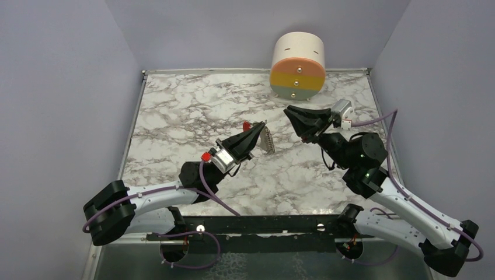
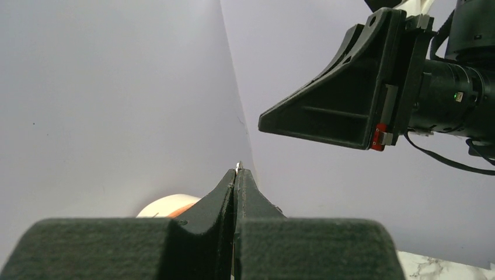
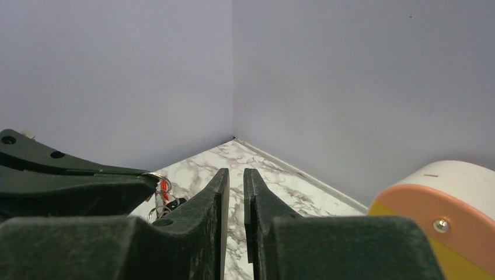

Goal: Remove the keys from the keyring

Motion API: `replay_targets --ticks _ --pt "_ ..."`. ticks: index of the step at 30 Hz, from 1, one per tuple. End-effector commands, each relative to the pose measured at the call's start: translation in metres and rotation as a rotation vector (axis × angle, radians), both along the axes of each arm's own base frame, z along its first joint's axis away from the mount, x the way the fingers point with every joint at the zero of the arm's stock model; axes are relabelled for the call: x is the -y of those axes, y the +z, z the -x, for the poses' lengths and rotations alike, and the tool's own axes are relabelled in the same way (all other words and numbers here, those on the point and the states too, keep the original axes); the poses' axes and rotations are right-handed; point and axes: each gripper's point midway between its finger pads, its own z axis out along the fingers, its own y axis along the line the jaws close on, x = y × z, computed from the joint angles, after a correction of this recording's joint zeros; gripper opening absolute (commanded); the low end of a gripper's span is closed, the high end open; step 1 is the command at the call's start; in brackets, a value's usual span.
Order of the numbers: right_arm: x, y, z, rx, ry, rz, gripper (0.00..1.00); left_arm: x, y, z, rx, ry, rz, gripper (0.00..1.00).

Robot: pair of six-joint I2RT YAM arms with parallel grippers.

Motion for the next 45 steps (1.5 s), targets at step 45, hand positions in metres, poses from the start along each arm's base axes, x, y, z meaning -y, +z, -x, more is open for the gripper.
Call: replay_targets --ticks 45 --pt "-0.032 -0.022 0.028 0.043 0.222 0.139 0.33 0.003 0.017 0.02 0.046 -0.096 0.001 0.0"
